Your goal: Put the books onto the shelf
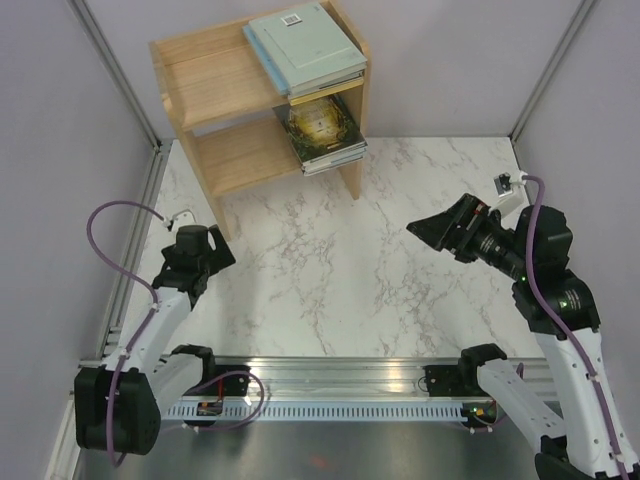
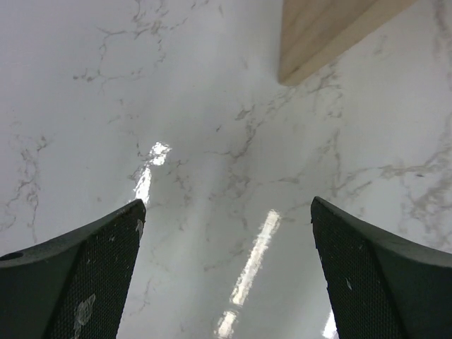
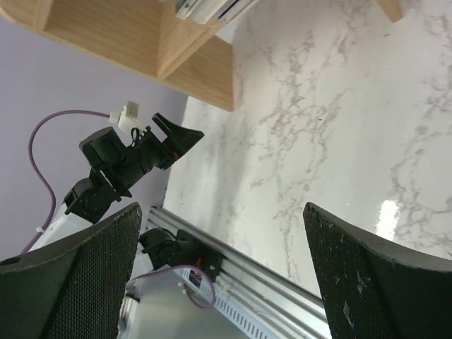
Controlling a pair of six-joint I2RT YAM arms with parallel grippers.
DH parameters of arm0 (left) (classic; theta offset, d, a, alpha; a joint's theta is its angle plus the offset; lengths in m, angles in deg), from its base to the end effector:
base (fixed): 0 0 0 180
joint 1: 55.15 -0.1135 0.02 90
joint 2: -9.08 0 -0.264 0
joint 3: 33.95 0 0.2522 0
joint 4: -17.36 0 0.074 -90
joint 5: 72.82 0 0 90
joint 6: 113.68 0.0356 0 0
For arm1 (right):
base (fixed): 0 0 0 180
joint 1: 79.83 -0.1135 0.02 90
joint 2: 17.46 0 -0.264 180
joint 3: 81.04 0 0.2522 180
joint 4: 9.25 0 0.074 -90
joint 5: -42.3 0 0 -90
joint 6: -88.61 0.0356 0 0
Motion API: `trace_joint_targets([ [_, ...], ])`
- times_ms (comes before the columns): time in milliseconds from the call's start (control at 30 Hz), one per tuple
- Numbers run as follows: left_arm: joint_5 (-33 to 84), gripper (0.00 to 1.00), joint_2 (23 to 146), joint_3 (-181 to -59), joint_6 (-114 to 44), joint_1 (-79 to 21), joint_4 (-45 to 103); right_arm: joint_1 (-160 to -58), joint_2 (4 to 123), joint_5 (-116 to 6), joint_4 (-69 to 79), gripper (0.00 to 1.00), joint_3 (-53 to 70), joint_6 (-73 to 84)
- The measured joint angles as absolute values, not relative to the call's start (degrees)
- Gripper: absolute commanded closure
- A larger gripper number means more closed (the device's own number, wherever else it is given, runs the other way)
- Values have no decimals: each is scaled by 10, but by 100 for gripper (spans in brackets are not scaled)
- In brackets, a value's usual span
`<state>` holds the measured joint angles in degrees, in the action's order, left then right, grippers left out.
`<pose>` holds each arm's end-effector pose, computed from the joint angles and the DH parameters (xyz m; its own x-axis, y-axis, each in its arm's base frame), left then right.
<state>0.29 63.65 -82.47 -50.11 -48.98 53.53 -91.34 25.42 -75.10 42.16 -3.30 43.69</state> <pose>0.1977 -0.0110 0.2294 -0.5488 -0.3691 -0.7501 -0.3968 0.9047 -0.1548 0.1287 0.0429 0.4072 -0.6286 0.5135 -0.5840 -0.2327 0.5924 0.7713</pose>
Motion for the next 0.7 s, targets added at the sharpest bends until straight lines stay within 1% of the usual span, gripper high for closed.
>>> trace_joint_targets([
  [100, -10, 0, 669, -754, -468, -509, 430, -913, 235, -709, 448, 2, -39, 418],
  [200, -20, 0, 706, -713, -442, -521, 334, -913, 213, -691, 454, 2, -56, 409],
  [333, -21, 0, 781, -703, -414, -528, 207, -913, 200, -674, 457, 2, -73, 394],
  [433, -18, 0, 837, -708, -402, -536, 143, -913, 203, -673, 457, 2, -79, 381],
  [600, 9, 0, 856, -707, -385, -540, 41, -913, 207, -671, 456, 2, -81, 362],
  [700, 27, 0, 869, -709, -369, -539, 5, -913, 199, -667, 451, 2, -94, 356],
])
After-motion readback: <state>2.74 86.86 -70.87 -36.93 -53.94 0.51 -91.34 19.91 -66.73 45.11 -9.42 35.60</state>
